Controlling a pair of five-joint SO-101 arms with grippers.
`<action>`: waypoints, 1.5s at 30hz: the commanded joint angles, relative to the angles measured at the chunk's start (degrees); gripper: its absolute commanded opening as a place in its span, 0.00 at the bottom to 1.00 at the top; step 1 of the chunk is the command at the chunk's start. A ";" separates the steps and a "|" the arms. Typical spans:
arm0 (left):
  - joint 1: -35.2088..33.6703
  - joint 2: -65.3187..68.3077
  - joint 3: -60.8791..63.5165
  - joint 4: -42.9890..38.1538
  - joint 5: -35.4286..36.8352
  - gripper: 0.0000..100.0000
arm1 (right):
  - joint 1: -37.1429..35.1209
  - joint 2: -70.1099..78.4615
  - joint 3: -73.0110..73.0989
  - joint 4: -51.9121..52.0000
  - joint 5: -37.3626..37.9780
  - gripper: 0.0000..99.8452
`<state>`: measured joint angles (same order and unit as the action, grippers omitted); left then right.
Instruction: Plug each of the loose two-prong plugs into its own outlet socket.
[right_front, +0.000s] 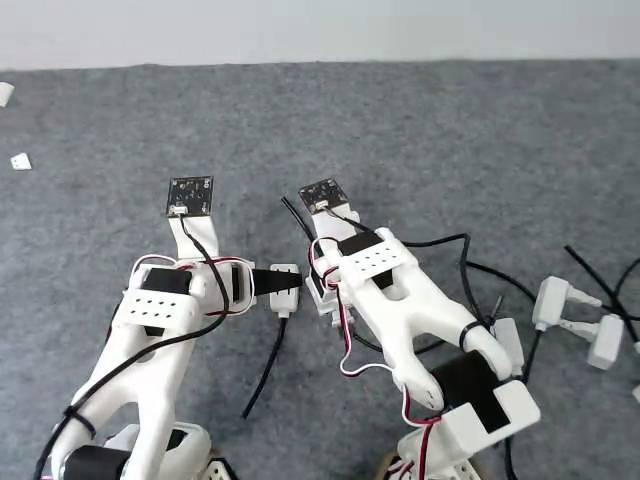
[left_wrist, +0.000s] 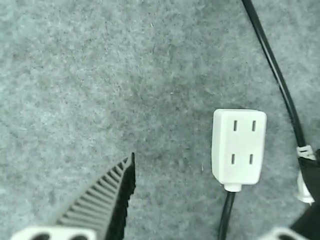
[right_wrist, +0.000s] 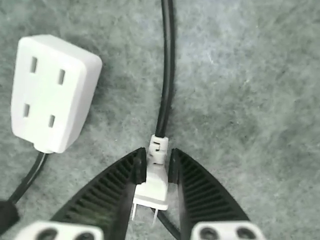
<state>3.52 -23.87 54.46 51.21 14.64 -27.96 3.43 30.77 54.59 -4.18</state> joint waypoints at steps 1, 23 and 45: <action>-0.35 -0.62 -0.75 -1.32 -0.70 0.50 | -0.22 -3.12 -2.20 0.13 -1.14 0.09; -0.18 -0.62 -0.57 -1.32 -0.70 0.50 | 0.22 9.98 -14.07 8.84 1.67 0.01; 1.23 29.19 -21.93 7.12 -9.67 0.30 | -3.03 -57.98 20.04 4.00 3.87 0.01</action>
<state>3.69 5.23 35.47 57.63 9.19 -28.22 -47.03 49.14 60.40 -1.10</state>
